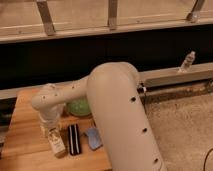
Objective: Place the bottle in the ceramic bowl
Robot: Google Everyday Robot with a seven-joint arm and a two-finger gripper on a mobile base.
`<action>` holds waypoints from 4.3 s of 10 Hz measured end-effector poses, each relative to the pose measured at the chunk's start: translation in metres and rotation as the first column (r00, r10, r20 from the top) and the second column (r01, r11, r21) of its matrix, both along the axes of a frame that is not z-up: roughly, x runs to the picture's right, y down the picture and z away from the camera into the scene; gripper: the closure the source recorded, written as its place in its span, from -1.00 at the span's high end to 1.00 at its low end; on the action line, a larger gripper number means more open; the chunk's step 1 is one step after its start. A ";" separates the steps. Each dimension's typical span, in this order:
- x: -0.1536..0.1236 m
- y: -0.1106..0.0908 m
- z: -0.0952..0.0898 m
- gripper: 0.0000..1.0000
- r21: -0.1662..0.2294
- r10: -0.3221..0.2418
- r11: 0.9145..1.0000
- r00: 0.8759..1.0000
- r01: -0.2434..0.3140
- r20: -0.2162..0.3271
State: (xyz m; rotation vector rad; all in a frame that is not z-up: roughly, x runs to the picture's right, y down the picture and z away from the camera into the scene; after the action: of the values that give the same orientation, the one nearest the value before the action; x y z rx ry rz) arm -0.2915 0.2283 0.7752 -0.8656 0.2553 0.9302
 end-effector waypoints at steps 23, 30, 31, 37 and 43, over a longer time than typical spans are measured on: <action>0.072 -0.235 -0.072 -1.00 0.319 0.190 0.921 0.973 -0.223 0.132; 0.168 -0.277 -0.014 -1.00 0.378 0.337 0.882 0.937 -0.280 -0.091; 0.173 -0.267 0.004 -1.00 0.356 0.349 0.888 0.930 -0.289 -0.114; 0.164 -0.226 0.090 -1.00 0.223 0.380 0.913 0.911 -0.342 -0.159; 0.167 -0.226 0.094 -0.10 0.223 0.385 0.911 0.909 -0.347 -0.159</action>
State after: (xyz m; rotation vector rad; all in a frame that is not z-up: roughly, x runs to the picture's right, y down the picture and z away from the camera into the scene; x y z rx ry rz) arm -0.1249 0.0020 0.8695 -0.6523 0.1733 1.3765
